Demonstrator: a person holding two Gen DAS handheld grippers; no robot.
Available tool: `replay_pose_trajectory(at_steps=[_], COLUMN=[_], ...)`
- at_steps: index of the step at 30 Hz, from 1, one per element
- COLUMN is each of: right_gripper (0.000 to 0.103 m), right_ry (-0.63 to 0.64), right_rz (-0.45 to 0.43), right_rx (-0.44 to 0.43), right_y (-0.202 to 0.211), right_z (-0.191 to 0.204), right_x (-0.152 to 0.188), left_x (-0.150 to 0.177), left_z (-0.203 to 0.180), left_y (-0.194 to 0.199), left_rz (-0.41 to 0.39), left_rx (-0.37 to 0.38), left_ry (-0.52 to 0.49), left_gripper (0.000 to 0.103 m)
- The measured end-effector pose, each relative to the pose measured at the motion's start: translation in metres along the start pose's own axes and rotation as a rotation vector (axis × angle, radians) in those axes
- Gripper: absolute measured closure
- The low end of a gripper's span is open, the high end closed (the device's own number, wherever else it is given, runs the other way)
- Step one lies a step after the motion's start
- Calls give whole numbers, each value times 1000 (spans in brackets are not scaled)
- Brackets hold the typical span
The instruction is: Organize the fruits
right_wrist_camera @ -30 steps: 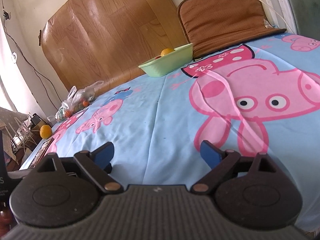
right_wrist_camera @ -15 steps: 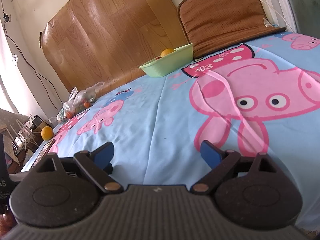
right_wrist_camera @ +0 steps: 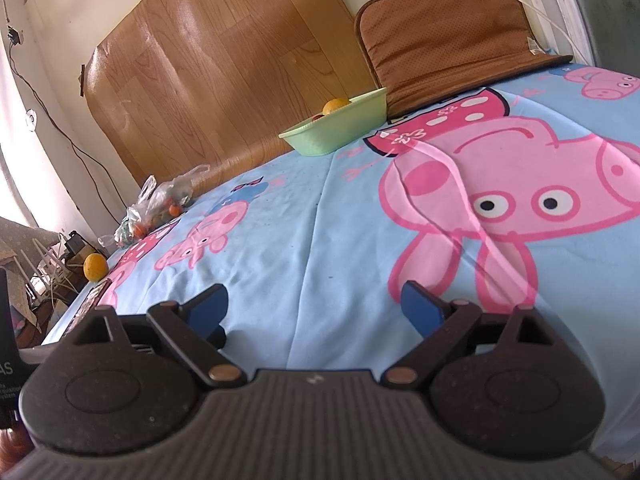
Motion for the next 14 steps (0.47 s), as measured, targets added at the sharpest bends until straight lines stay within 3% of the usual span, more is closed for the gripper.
replay_pose_trajectory(at_steps=[14], right_gripper=[8], right_ry=[1], right_rz=[0], right_rx=[-1], right_y=[0], right_z=[-1], right_x=[0], left_x=[0], left_z=[0], left_y=[0], left_rz=[-13], left_rx=[0], left_ry=[7], left_gripper=[0])
Point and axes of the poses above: each gripper's, at about its wrist camera, not at the fingertips, and y roughly against the way its jaws point, z to its left, x to its underside, the point moved 5 cm from there along -y, roughly the way its jaws point, and after that the axes turned 3 degrees about -x, right-handed, at the moved point
